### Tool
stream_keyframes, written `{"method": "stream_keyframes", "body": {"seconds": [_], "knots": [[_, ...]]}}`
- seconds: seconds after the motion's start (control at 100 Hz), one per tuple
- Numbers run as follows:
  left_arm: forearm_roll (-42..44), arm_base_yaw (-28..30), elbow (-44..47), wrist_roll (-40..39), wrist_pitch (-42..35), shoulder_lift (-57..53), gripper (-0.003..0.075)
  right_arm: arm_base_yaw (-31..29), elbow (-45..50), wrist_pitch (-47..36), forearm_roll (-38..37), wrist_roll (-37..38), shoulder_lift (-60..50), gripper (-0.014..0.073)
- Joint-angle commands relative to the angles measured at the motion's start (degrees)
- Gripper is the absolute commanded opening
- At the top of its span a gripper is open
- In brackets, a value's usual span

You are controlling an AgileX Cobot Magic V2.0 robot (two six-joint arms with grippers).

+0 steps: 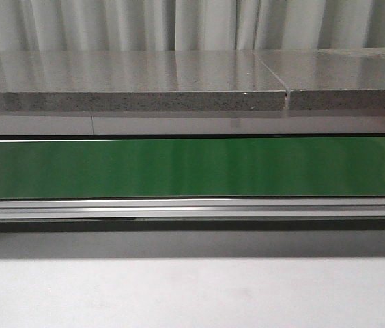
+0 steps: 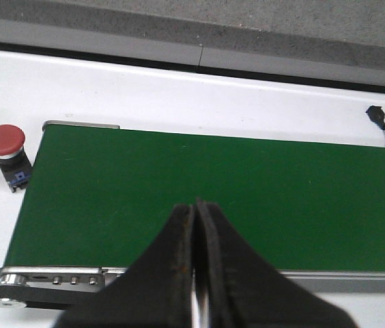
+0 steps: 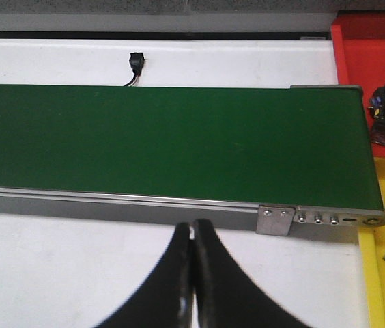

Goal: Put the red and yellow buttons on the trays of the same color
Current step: 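Move the left gripper down over a red button in the pile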

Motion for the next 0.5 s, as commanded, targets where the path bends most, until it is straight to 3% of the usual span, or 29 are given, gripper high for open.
{"method": "stream_keyframes", "body": {"seconds": [0.0, 0.12, 0.36, 0.49], "knots": [[0.5, -0.2, -3.1, -2.5, -5.5, 4.0, -0.0017, 0.1, -1.3, -4.0, -0.1, -0.7, 0.1, -0.0066], [0.5, -0.1, -5.5, -2.9, -6.0, 10.0, 0.0064, 0.1, -1.3, -4.0, -0.1, -0.7, 0.1, -0.0066], [0.6, 4.3, -10.7, -4.6, -5.2, 19.5, 0.0461, 0.1, -1.3, -4.0, -0.1, -0.7, 0.1, -0.0066], [-0.1, 9.8, -13.2, -4.6, -3.6, 24.3, 0.0468, 0.1, -1.3, -4.0, -0.1, -0.7, 0.1, -0.0066]]}}
